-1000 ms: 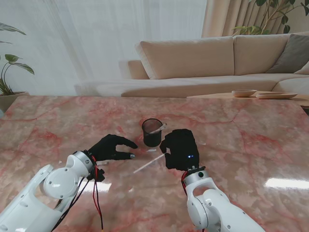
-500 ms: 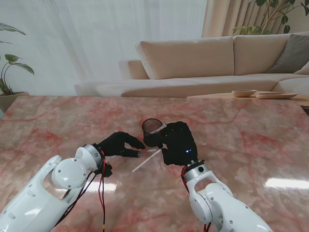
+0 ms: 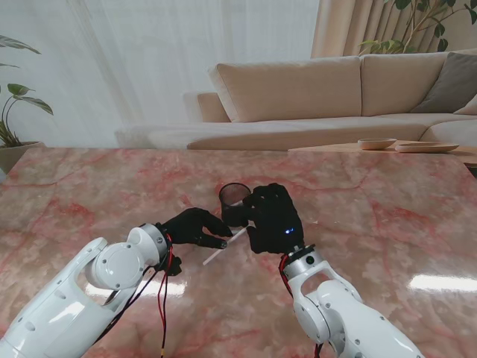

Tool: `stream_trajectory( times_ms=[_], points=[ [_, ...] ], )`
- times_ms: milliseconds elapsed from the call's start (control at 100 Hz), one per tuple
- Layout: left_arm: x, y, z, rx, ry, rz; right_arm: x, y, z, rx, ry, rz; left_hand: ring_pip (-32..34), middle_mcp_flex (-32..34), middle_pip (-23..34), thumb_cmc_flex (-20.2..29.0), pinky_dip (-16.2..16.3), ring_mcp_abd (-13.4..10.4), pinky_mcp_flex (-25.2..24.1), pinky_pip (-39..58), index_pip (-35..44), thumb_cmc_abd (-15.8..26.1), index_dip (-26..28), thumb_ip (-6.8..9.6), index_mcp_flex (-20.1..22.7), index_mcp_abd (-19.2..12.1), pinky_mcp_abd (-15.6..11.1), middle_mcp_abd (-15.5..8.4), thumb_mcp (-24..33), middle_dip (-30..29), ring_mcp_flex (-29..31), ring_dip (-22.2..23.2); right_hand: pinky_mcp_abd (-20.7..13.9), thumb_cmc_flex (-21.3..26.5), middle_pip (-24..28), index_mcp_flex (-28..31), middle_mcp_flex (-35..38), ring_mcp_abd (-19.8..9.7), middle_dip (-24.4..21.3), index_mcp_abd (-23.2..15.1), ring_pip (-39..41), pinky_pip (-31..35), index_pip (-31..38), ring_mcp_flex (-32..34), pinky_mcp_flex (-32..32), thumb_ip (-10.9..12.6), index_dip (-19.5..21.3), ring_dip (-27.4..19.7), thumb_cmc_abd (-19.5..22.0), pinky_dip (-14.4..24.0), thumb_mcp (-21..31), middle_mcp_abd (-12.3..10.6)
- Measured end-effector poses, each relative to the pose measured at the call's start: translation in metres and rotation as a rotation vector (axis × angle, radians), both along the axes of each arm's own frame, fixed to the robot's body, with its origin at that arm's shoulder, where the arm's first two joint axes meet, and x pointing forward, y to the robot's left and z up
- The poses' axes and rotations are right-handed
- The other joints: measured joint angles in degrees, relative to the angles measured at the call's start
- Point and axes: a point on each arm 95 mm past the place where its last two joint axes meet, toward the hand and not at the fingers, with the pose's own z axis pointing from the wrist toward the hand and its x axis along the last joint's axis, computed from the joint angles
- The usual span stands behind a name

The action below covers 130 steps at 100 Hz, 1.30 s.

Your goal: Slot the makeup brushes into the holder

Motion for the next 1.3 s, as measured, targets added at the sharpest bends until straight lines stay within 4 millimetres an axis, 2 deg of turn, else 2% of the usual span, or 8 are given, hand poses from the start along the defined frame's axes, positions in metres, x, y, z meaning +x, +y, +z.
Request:
stream_trajectory(
  times_ms=[200,470,560,660,740,940,1140,1300],
  points=[
    [-0.0002,-0.0028,-0.0025,0.002,0.005,-0.007,0.0,0.0016,0.002,-0.001,-0.013,0.011,2.1,3.5,0.9,0.0,0.0,0.1,0.9,1.3,0.8,-0.4,0.1,0.0,3.0,-0.2,0.0,-0.2,0.8,0.1,2.8,0.8,0.0,0.0,0.0,0.0,0.0,0.0,0.2,0.0,0.0,0.0,0.0,0.0,0.0,0.0,0.1,0.0,0.0,0.0,0.0,0.0],
    [0.0006,-0.004,-0.0025,0.003,0.005,-0.014,0.0002,0.0032,0.0038,-0.003,-0.024,0.026,4.4,7.2,2.1,0.1,-0.1,0.1,1.8,2.7,5.2,-0.6,0.5,0.01,6.0,-3.1,0.0,-1.5,1.2,0.2,5.9,1.7,0.0,0.0,-0.4,0.0,0.0,0.0,0.2,0.0,0.0,0.0,0.0,0.0,0.0,0.0,0.2,0.0,0.0,0.0,-0.1,0.0],
    [0.0012,-0.0041,-0.0024,0.006,0.002,-0.016,0.0003,0.0033,0.0038,-0.005,-0.025,0.026,5.6,9.6,2.7,4.0,-0.7,0.1,1.9,2.9,8.9,-1.0,-0.2,-3.88,6.6,-4.6,0.1,-2.2,0.5,0.2,7.0,2.4,0.0,0.0,-0.8,0.0,0.0,0.0,0.2,0.0,0.0,0.0,0.0,0.0,0.0,0.0,0.2,0.0,0.0,0.0,-0.1,0.0],
    [0.0017,-0.0041,-0.0023,0.013,-0.006,-0.016,0.0001,0.0035,0.0037,-0.008,-0.026,0.028,7.1,10.6,3.2,7.1,-0.8,0.1,1.9,3.5,16.5,-1.6,-3.8,-5.26,6.6,-6.7,0.1,-3.0,-2.7,0.2,8.3,3.1,0.0,0.0,-0.9,0.0,0.0,0.0,0.2,0.0,0.0,0.0,0.0,0.0,0.0,0.0,0.2,0.0,0.0,0.0,-0.1,0.0],
    [0.0021,-0.0045,-0.0022,0.022,-0.017,-0.02,0.0,0.0036,0.0036,-0.011,-0.026,0.03,7.9,12.4,3.8,8.3,-0.8,0.1,2.1,4.0,22.4,-2.2,-7.0,-5.26,6.6,-8.0,0.1,-3.6,-3.8,0.3,9.8,3.2,0.0,0.0,-1.0,0.0,0.0,0.0,0.2,0.0,0.0,0.0,0.0,0.0,0.0,0.0,0.2,0.0,0.1,0.0,-0.1,0.0],
    [0.003,-0.0052,-0.0017,0.024,-0.027,-0.026,0.0,0.0036,0.0037,-0.013,-0.027,0.032,8.6,15.2,2.9,11.4,-0.8,0.1,2.3,4.2,28.2,-2.3,-8.5,-5.27,6.6,-9.0,0.1,-4.1,-4.8,3.2,10.1,4.1,0.0,0.0,-1.0,0.0,0.0,0.0,0.2,0.0,0.0,0.0,-0.1,0.0,0.0,0.0,0.6,0.0,0.1,0.0,-0.1,0.0],
    [0.0032,-0.0057,-0.0017,0.021,-0.03,-0.033,-0.0004,0.0039,0.0043,-0.015,-0.034,0.039,10.1,18.4,-1.4,15.0,-0.8,0.0,2.6,5.1,30.6,-2.2,-9.2,-5.36,6.6,-10.1,0.1,-4.7,-7.1,7.6,11.2,5.2,0.0,0.0,-1.0,0.0,0.0,0.0,0.2,-0.1,0.0,0.0,-0.7,0.0,0.0,0.0,1.0,0.0,0.5,0.0,-0.1,0.0],
    [0.0032,-0.006,-0.0017,0.019,-0.029,-0.037,-0.0005,0.0039,0.0045,-0.019,-0.039,0.043,11.5,20.3,-3.3,14.9,-0.8,0.0,2.8,5.7,32.6,-2.5,-8.7,-4.9,6.6,-10.1,0.1,-4.9,-7.2,10.5,12.5,5.8,0.0,0.0,-1.0,0.0,0.0,0.0,0.2,-0.2,0.0,0.0,-0.7,0.0,0.0,0.0,1.0,0.0,0.5,0.0,-0.1,0.0]
  ],
)
